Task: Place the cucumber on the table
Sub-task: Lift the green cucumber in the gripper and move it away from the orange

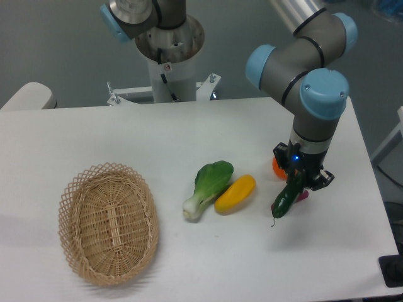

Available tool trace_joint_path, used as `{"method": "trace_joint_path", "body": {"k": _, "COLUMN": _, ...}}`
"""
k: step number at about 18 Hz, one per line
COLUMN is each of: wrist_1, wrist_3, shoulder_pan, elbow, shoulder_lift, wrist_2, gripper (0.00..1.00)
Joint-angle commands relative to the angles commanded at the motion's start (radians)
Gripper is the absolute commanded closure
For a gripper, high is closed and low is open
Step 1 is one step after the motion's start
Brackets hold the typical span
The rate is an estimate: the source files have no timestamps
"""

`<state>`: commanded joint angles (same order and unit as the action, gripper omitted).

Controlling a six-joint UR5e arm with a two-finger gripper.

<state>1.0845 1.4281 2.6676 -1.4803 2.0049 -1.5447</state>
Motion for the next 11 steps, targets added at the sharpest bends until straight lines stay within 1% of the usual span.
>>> {"method": "trace_joint_path", "body": {"k": 6, "wrist_1": -0.003, "wrist_3": 0.005, "shoulder_pan": -0.015, "elbow": 0.026, "shoulder_lift": 0.025, "wrist_2": 0.0, "gripper": 0.68}}
{"method": "trace_joint_path", "body": {"k": 8, "wrist_1": -0.031, "wrist_3": 0.005, "shoulder_pan": -0.018, "elbow": 0.034, "shoulder_lift": 0.035, "wrist_2": -0.002, "gripper": 0.68}}
{"method": "trace_joint_path", "body": {"k": 11, "wrist_1": -0.037, "wrist_3": 0.009, "shoulder_pan": -0.02, "elbow": 0.044, "shoulder_lift": 0.046, "wrist_2": -0.002, "gripper": 0.68}}
